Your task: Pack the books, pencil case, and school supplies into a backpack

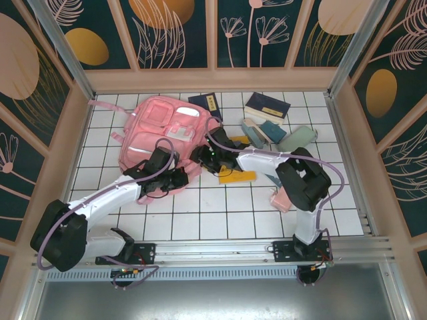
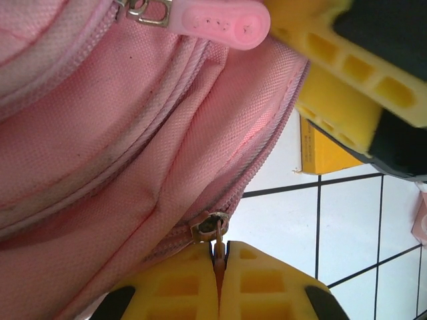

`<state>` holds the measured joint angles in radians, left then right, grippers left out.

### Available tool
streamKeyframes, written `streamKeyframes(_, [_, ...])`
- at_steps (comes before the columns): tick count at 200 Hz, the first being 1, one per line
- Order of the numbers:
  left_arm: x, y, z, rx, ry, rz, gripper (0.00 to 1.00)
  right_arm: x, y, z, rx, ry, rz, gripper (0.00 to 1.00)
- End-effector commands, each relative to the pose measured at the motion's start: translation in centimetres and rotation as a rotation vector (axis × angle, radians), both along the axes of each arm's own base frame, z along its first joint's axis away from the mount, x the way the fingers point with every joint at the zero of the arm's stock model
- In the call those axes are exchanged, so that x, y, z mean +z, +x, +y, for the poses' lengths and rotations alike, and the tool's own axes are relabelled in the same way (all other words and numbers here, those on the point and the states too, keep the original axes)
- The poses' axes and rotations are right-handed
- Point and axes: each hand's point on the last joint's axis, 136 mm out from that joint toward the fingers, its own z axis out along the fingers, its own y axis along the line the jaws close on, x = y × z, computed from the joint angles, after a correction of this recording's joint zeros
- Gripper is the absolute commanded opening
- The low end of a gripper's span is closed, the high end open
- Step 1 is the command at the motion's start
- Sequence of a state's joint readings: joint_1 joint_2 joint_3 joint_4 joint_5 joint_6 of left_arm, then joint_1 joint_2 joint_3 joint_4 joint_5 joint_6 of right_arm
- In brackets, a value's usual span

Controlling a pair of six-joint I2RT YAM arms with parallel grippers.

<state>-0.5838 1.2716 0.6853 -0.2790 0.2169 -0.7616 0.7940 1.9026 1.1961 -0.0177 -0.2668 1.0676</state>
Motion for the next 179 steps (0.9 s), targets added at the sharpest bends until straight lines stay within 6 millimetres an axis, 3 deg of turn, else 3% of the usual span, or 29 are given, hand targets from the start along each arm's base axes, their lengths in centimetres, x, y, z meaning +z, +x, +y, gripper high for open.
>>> streamKeyframes(1, [1.2,-0.1,0.2,-0.025,0.025,-0.029,0.00,1.0,0.9,1.6,-0.021,0.034,-0.027,0.36])
streamKeyframes(25, [0.9,-0.3,2.4,0.030,0.125,-0.020,0.00,2.1,2.1,-0.1,-0.062,-0.027,-0.087,0.00])
streamKeyframes(59, [0.0,-1.3,8.9,0.174,0.431,0.026,0.00,5.0,4.9,-2.8,-0.088,-0.079,-0.177,0.00])
streamKeyframes(84, [-0.4,-1.8,12.2,0.233,0.523,0.064,0.00,6.6,6.9,-4.8,-0.107,-0.093,-0.225,0.00])
streamKeyframes(120, [2.1,0.3,16.3,0.348,0.611,0.024,0.00,7.9,9.8,-7.8,-0.116,-0.122,-0.270,0.00])
streamKeyframes(135, [3.0,1.1,15.7,0.314,0.581,-0.002,0.00,7.8,11.0,-9.1,-0.117,-0.152,-0.281,0.00])
streamKeyframes(147, [3.2,1.5,13.8,0.245,0.498,-0.012,0.00,8.0,11.4,-8.7,-0.085,-0.149,-0.296,0.00])
streamKeyframes(156, [3.2,1.6,12.0,0.186,0.418,-0.017,0.00,7.9,12.8,-10.0,-0.098,-0.151,-0.300,0.00])
streamKeyframes(179, [3.9,1.5,8.7,0.090,0.253,-0.034,0.00,7.7,14.1,-9.5,-0.052,-0.135,-0.312,0.00])
